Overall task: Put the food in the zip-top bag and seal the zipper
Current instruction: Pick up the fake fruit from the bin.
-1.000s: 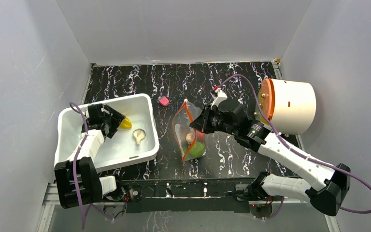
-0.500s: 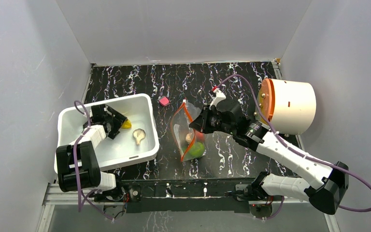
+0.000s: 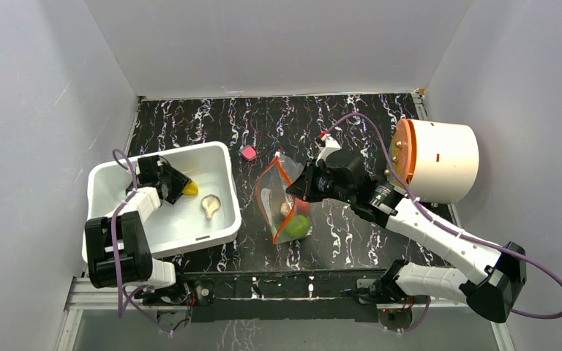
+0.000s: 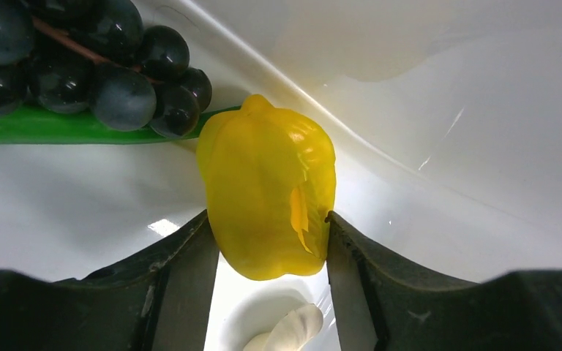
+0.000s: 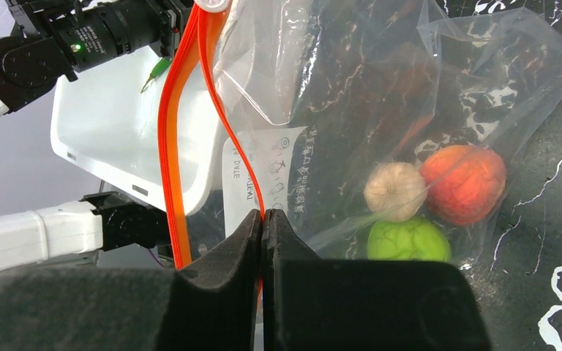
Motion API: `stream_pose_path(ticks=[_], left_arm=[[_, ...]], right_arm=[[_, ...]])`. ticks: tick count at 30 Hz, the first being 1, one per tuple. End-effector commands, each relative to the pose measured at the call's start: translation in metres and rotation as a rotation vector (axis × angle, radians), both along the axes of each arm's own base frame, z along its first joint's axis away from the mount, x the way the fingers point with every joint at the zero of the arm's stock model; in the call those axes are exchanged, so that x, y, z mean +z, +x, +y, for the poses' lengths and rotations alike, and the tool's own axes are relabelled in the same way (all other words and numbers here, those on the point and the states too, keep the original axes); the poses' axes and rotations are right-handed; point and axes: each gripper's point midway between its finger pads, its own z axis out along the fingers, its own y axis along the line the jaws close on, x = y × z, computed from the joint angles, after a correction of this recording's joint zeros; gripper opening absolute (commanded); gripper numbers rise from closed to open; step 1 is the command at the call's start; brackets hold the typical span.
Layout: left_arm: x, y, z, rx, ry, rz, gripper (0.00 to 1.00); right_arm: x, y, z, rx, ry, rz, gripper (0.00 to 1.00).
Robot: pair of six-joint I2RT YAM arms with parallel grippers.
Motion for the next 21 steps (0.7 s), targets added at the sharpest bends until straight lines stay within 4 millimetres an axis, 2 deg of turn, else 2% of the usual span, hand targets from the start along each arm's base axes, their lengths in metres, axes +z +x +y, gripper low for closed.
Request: stream_pose_path(ticks=[1, 12, 21], left_arm=[[0.004, -0.014, 0.006, -0.004, 0.047, 0.021, 0.47], [0.022, -0.030, 0.006, -0.010, 0.074, 0.016, 0.45], [0.034, -0.048, 0.000, -0.033, 0.070, 0.011, 0.46]], right_arm=[[0.029, 0.005, 0.006, 0.003, 0.056, -0.067, 0.00], [0.034, 0.001, -0.001, -0.012, 0.069, -0.068, 0.00], [0.027, -0.002, -0.004, -0.018, 0.062, -0.054, 0.00]])
